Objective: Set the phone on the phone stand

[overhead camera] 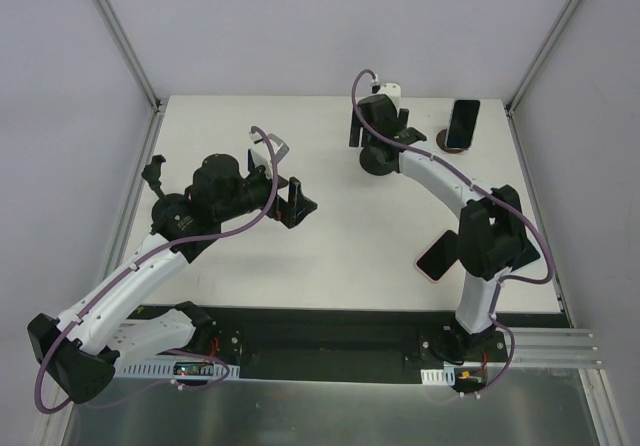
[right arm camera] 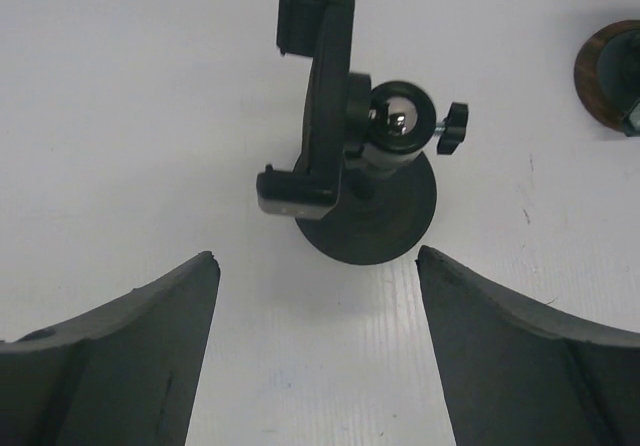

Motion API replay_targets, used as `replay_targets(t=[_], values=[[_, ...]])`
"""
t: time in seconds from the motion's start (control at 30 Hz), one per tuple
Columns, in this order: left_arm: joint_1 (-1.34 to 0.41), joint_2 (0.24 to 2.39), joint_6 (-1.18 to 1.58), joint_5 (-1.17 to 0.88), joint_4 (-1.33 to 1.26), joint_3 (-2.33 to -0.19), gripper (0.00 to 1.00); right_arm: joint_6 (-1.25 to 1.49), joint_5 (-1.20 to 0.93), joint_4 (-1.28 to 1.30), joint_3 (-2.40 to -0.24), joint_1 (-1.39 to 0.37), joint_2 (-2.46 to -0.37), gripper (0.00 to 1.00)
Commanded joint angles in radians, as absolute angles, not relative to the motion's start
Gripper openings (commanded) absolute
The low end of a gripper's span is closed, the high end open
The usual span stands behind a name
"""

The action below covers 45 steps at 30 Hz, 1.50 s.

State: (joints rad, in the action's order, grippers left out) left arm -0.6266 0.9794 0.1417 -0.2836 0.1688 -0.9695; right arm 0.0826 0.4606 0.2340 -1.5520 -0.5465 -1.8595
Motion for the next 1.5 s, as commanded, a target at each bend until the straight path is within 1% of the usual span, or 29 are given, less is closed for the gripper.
replay_targets(t=[0.0,0.07,0.13,0.17,0.23,0.27,0.43,0.6,0.7,0.73,0.83,0.87,0.93,0.97,1.0,1.1,1.17,1.2,1.37,1.43,1.47], values=[[-0.609,0.969,0.144,-0.311,0.140,-0.985,0.99,0.104,0.558,0.279,-1.661,-0.546,-1.876,0.78],[-0.598,0.979,0.158,-0.345,0.140,-0.988,0.99,0.109,0.572,0.303,-1.689,-0.548,-1.896,0.70],[-0.580,0.985,0.164,-0.356,0.140,-0.991,0.99,0.103,0.586,0.322,-1.735,-0.546,-1.920,0.65],[-0.572,0.985,0.164,-0.360,0.138,-0.991,0.99,0.082,0.584,0.336,-1.752,-0.546,-1.930,0.58],[-0.552,0.977,0.163,-0.360,0.138,-0.991,0.99,0.069,0.591,0.360,-1.802,-0.546,-1.957,0.52],[-0.548,0.974,0.163,-0.357,0.138,-0.991,0.99,0.063,0.594,0.385,-1.815,-0.545,-1.965,0.46],[-0.529,0.977,0.156,-0.348,0.138,-0.988,0.99,-0.024,0.614,0.396,-1.845,-0.531,-1.993,0.44],[-0.525,0.989,0.156,-0.357,0.140,-0.989,0.99,-0.044,0.528,0.376,-1.845,-0.508,-1.991,0.43],[-0.523,0.992,0.153,-0.353,0.138,-0.988,0.99,-0.087,0.479,0.365,-1.850,-0.502,-2.002,0.24],[-0.523,0.992,0.152,-0.348,0.138,-0.988,0.99,-0.115,0.460,0.362,-1.847,-0.502,-1.999,0.15],[-0.520,0.992,0.147,-0.344,0.140,-0.988,0.99,-0.205,0.358,0.360,-1.807,-0.503,-1.959,0.01],[-0.517,0.992,0.149,-0.347,0.138,-0.988,0.99,-0.221,0.338,0.360,-1.780,-0.505,-1.909,0.01],[-0.514,0.988,0.150,-0.350,0.138,-0.988,0.99,-0.250,0.212,0.313,-1.651,-0.503,-1.832,0.01],[-0.514,0.986,0.152,-0.351,0.140,-0.989,0.99,-0.286,0.140,0.295,-1.602,-0.503,-1.748,0.01],[-0.511,0.982,0.155,-0.353,0.140,-0.989,0.99,-0.310,-0.009,0.255,-1.497,-0.503,-1.706,0.01],[-0.511,0.973,0.166,-0.377,0.140,-0.992,0.99,-0.351,-0.251,0.224,-1.361,-0.508,-1.553,0.01],[-0.509,0.973,0.172,-0.399,0.138,-0.994,0.99,-0.360,-0.337,0.230,-1.267,-0.509,-1.473,0.01],[-0.511,0.976,0.175,-0.403,0.137,-0.994,0.99,-0.368,-0.416,0.235,-1.244,-0.512,-1.453,0.01],[-0.512,1.005,0.187,-0.468,0.132,-1.003,0.99,-0.448,-0.576,0.354,-1.157,-0.520,-1.376,0.01],[-0.512,1.031,0.195,-0.523,0.127,-1.008,0.97,-0.481,-0.615,0.409,-1.147,-0.522,-1.368,0.01],[-0.512,1.041,0.198,-0.550,0.126,-1.012,0.94,-0.488,-0.627,0.423,-1.149,-0.522,-1.367,0.01]])
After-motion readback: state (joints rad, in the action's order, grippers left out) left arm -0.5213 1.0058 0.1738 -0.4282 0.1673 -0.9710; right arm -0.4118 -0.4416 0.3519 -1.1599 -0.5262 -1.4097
